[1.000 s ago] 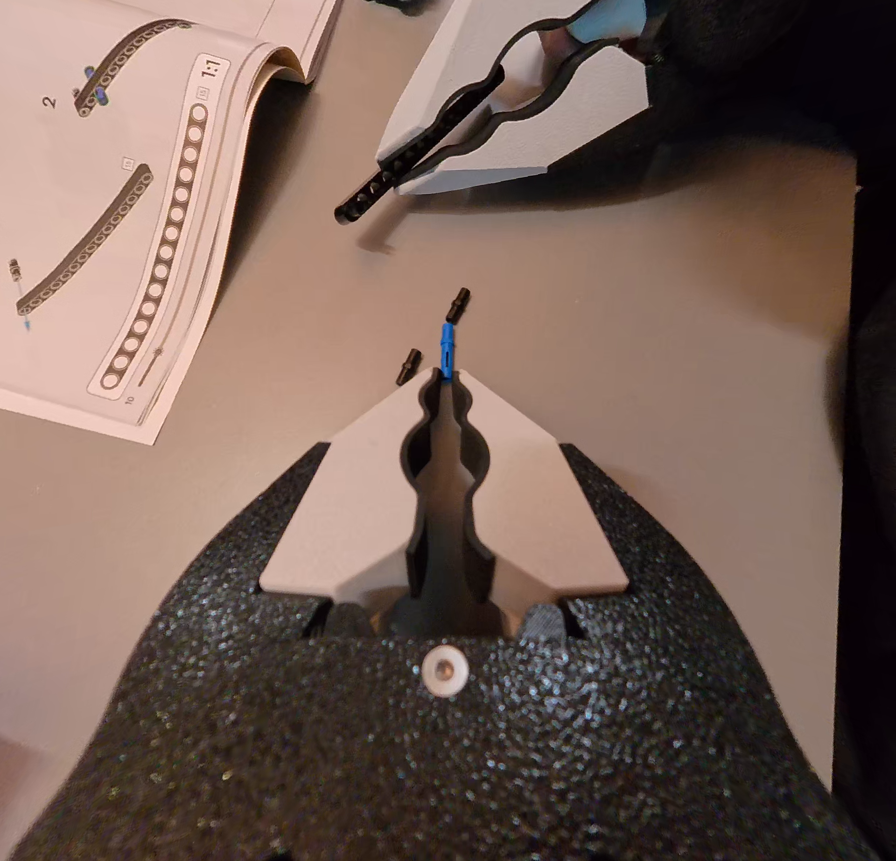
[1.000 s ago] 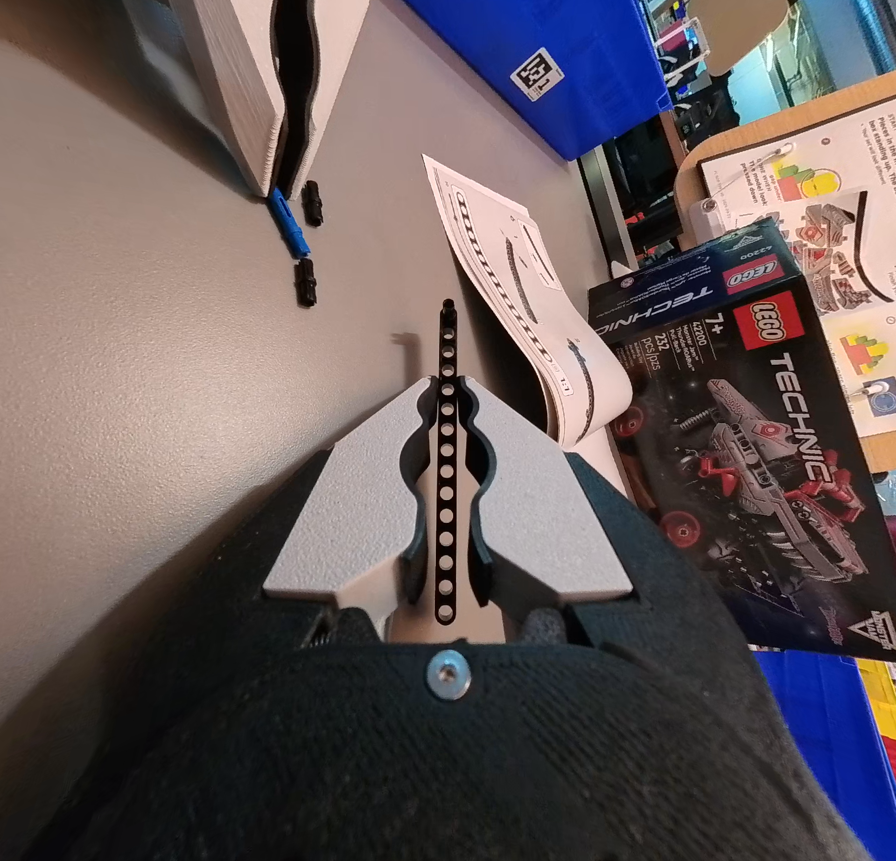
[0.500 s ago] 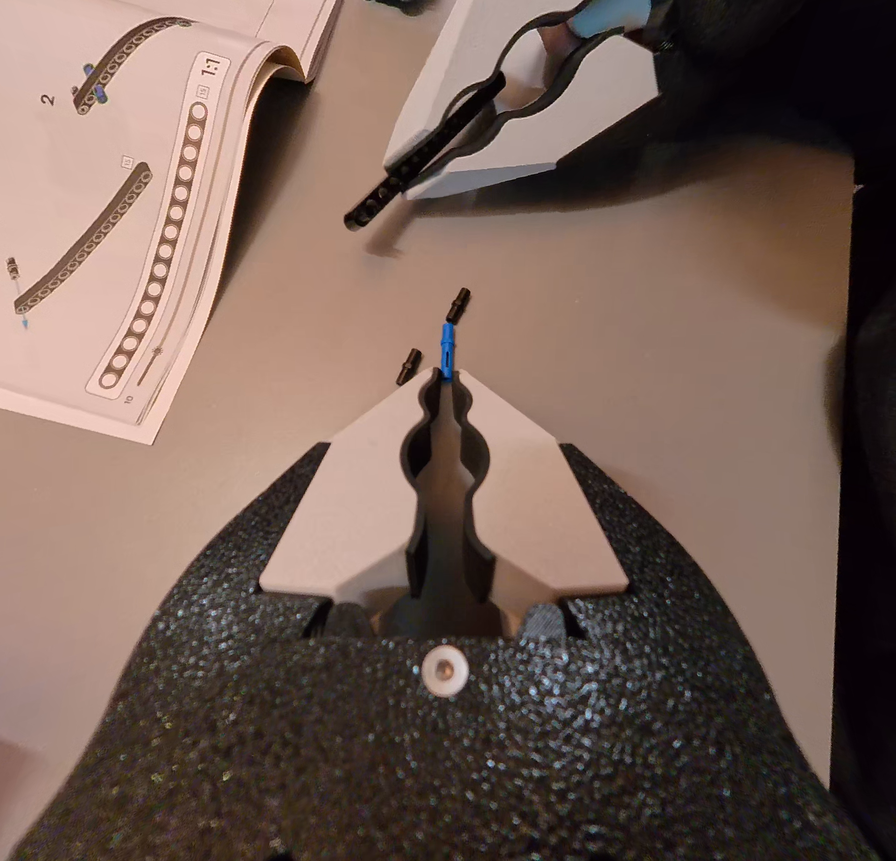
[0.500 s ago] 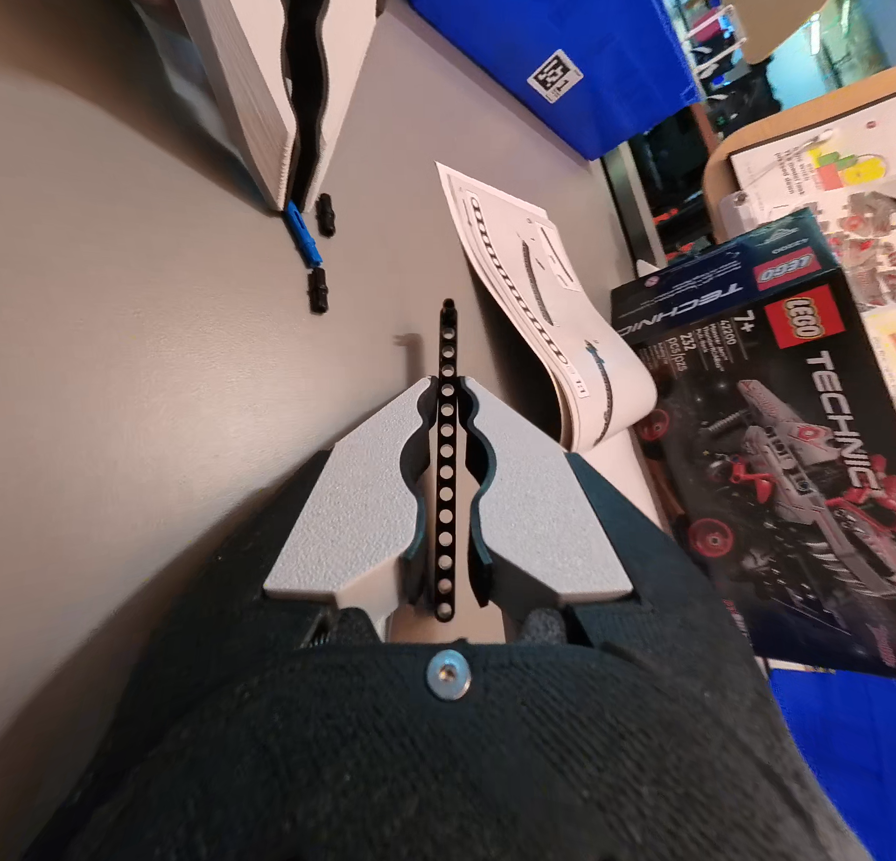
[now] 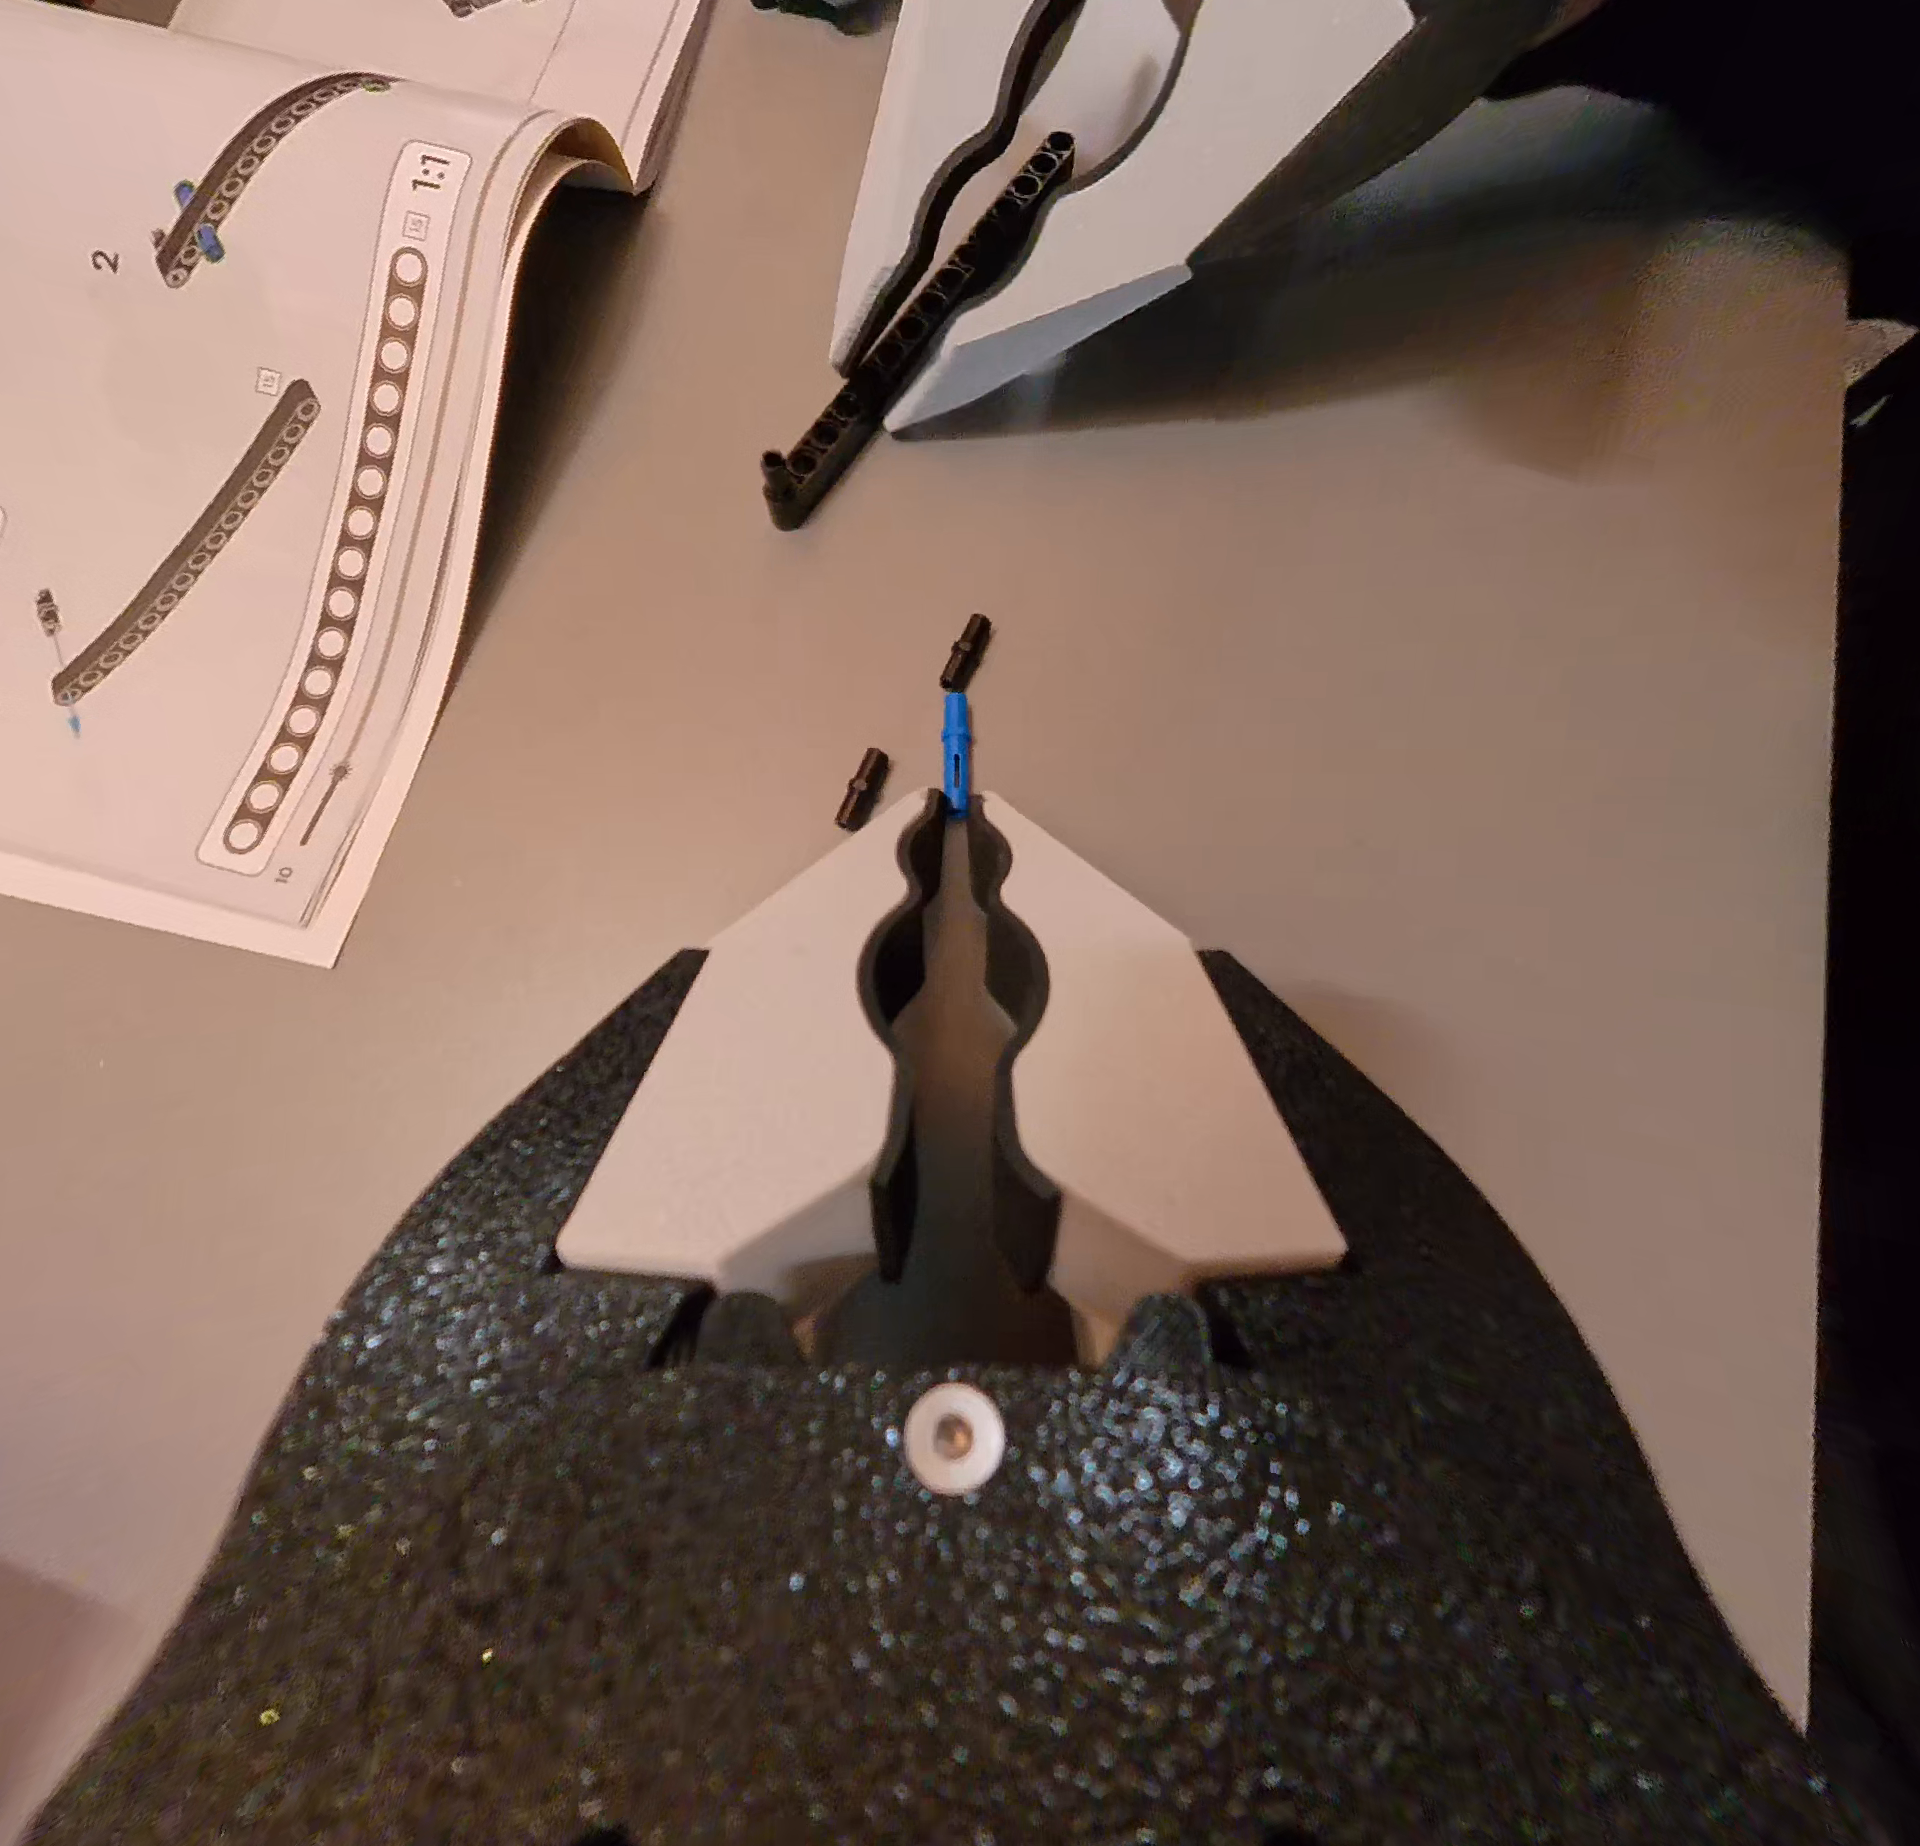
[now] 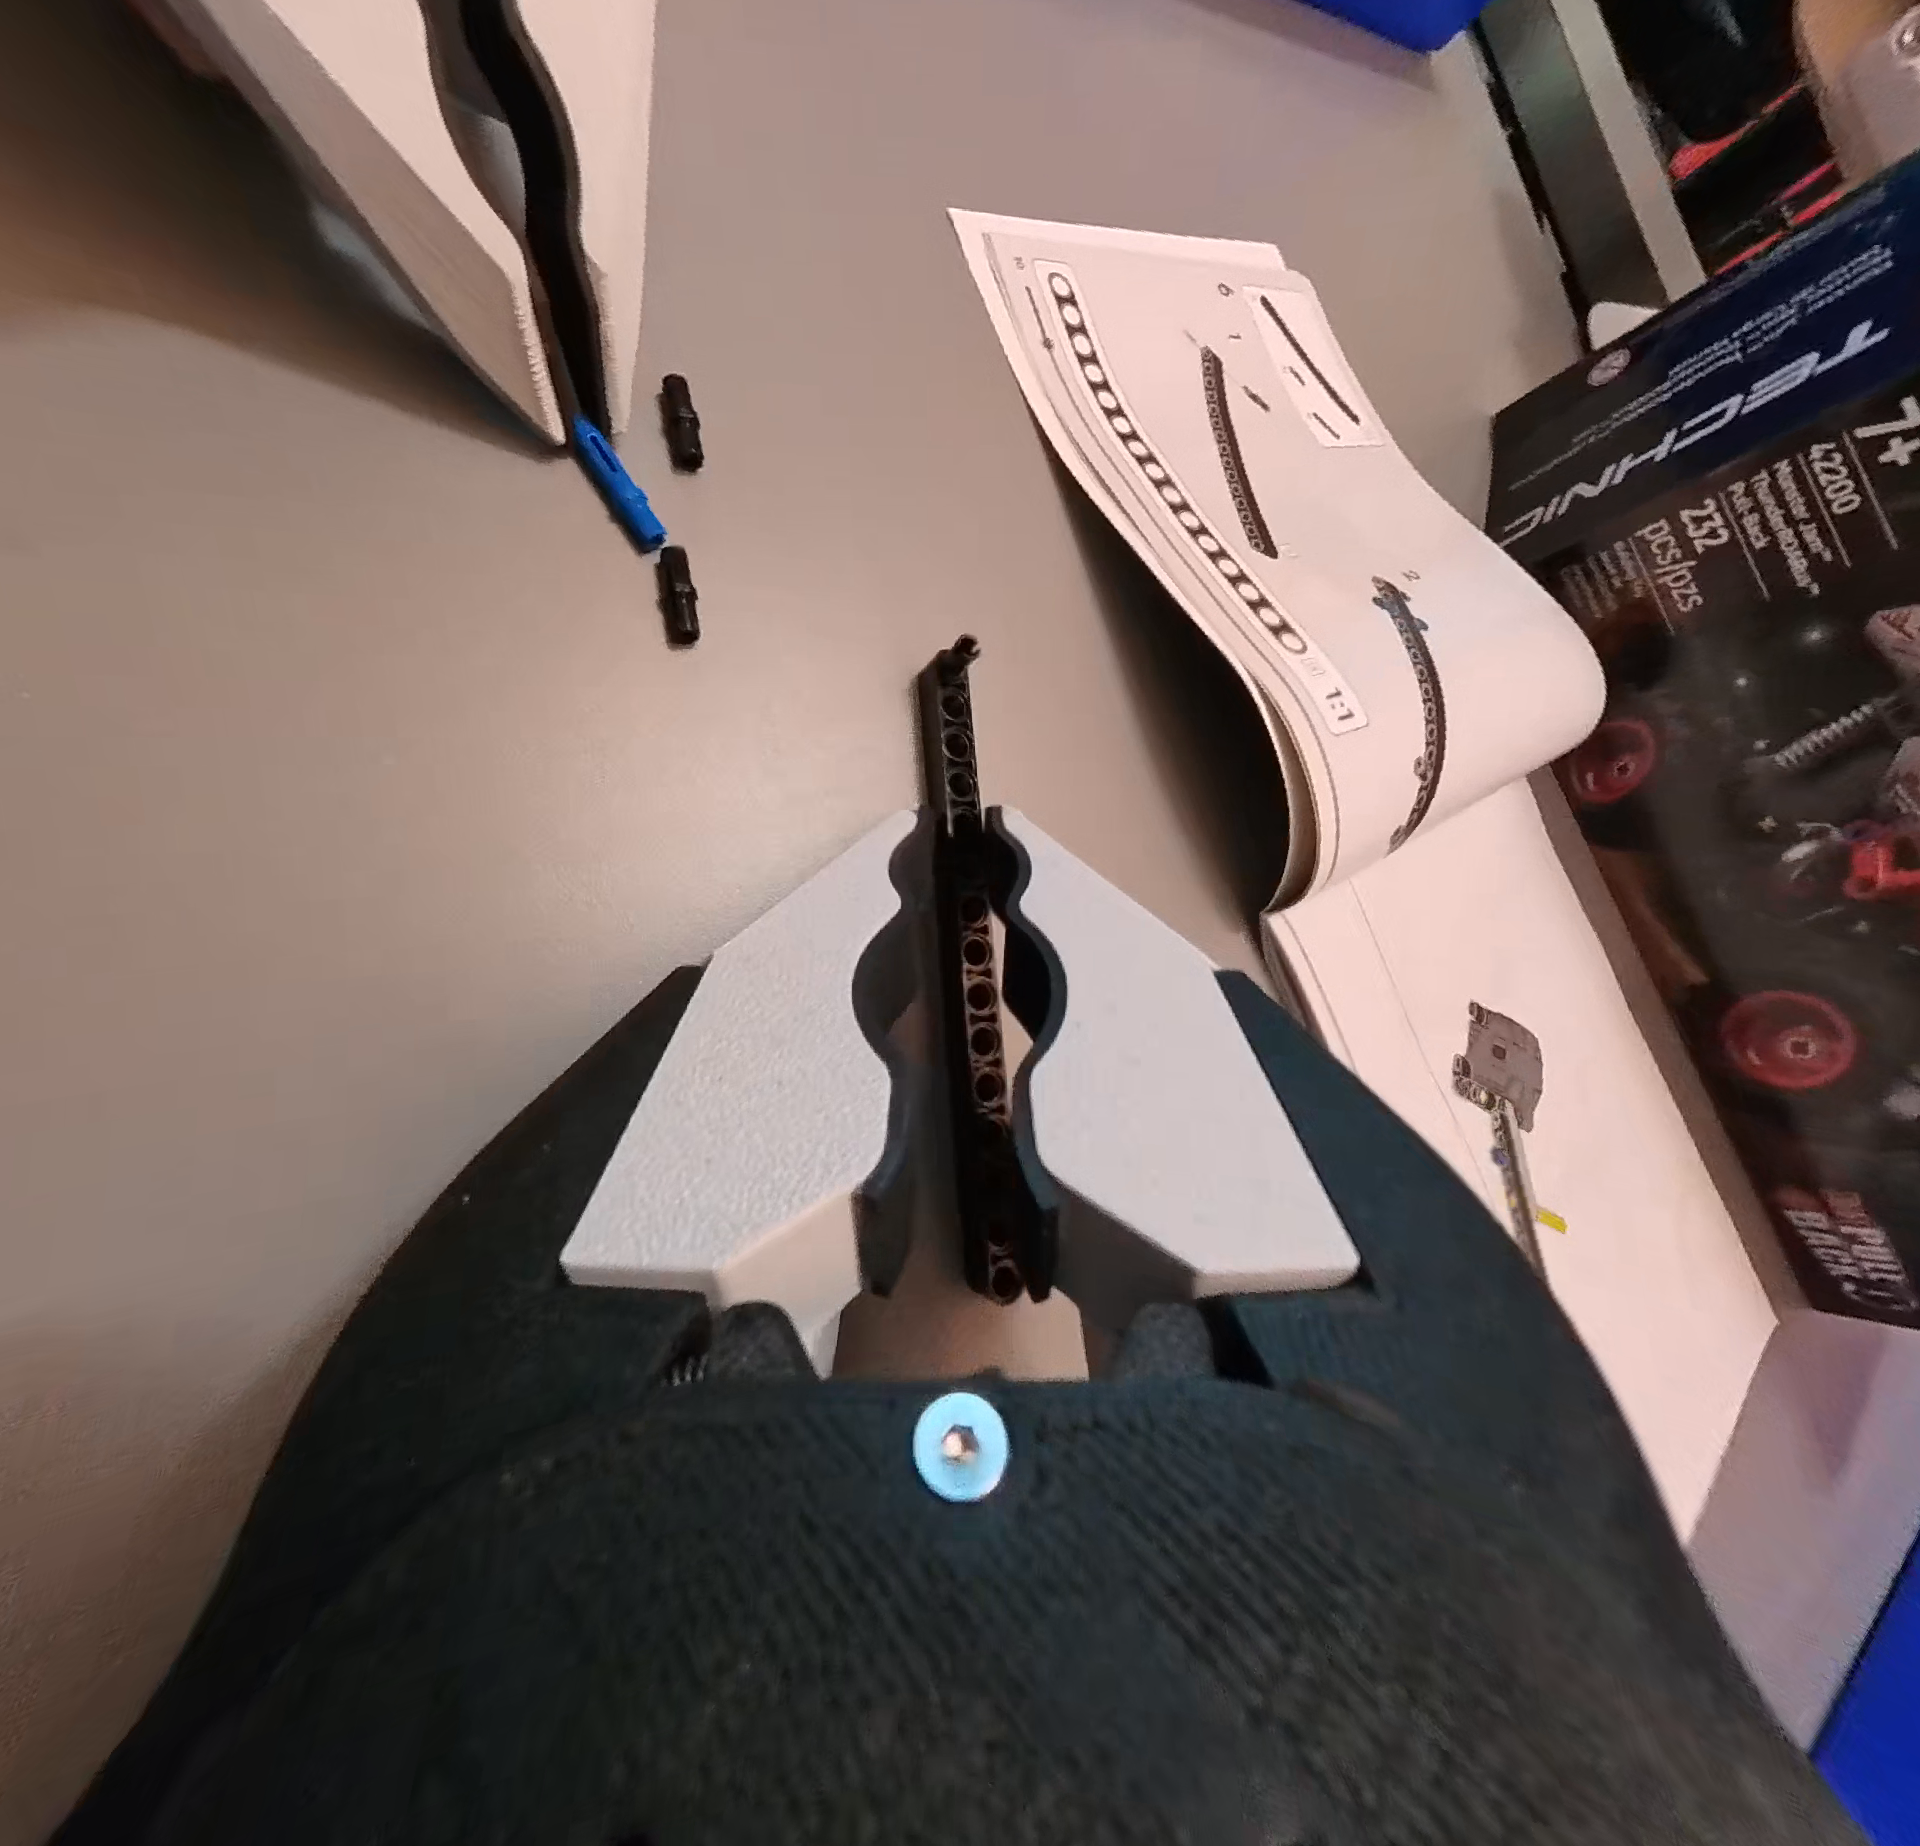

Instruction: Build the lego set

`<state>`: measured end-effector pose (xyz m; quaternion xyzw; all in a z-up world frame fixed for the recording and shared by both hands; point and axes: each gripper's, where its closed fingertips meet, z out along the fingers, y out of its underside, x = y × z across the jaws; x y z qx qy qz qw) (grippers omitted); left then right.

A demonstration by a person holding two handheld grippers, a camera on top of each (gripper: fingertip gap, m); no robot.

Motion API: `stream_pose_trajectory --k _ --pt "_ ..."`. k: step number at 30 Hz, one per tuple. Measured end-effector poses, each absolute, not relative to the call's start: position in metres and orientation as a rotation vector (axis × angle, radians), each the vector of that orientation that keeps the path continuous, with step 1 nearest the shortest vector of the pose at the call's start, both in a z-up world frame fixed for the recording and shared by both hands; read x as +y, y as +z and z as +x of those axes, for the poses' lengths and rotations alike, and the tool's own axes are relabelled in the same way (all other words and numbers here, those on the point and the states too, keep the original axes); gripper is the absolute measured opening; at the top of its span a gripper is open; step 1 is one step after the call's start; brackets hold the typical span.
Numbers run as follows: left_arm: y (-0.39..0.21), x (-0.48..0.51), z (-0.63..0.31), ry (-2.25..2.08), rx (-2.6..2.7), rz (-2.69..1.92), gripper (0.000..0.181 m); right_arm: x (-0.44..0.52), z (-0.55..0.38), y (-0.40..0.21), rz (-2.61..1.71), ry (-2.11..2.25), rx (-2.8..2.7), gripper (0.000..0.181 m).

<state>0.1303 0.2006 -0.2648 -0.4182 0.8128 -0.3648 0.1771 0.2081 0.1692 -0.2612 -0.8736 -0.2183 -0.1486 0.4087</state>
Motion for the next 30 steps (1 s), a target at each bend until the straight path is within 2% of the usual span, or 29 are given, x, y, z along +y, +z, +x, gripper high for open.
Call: stream_pose_trajectory --k 11,20,23,27,30 --pt "-0.265 0.2 0.13 -1.023 2.3 -1.168 0.002 0.159 0.209 -0.257 -2.173 -0.445 -0.493 0.015" --pt "-0.265 0.2 0.13 -1.004 2.294 -1.148 0.002 0.134 0.23 -0.253 -2.321 -0.295 -0.29 0.034" --pt "-0.265 0.2 0.13 -0.994 2.29 -1.137 0.002 0.126 0.235 -0.258 -2.383 -0.261 -0.263 0.03" --pt "-0.265 0.2 0.13 -0.981 2.286 -1.124 0.002 0.122 0.234 -0.261 -2.402 -0.291 -0.309 0.008" --pt "-0.265 0.2 0.13 -0.972 2.283 -1.115 0.001 0.126 0.231 -0.261 -2.374 -0.34 -0.334 0.007"
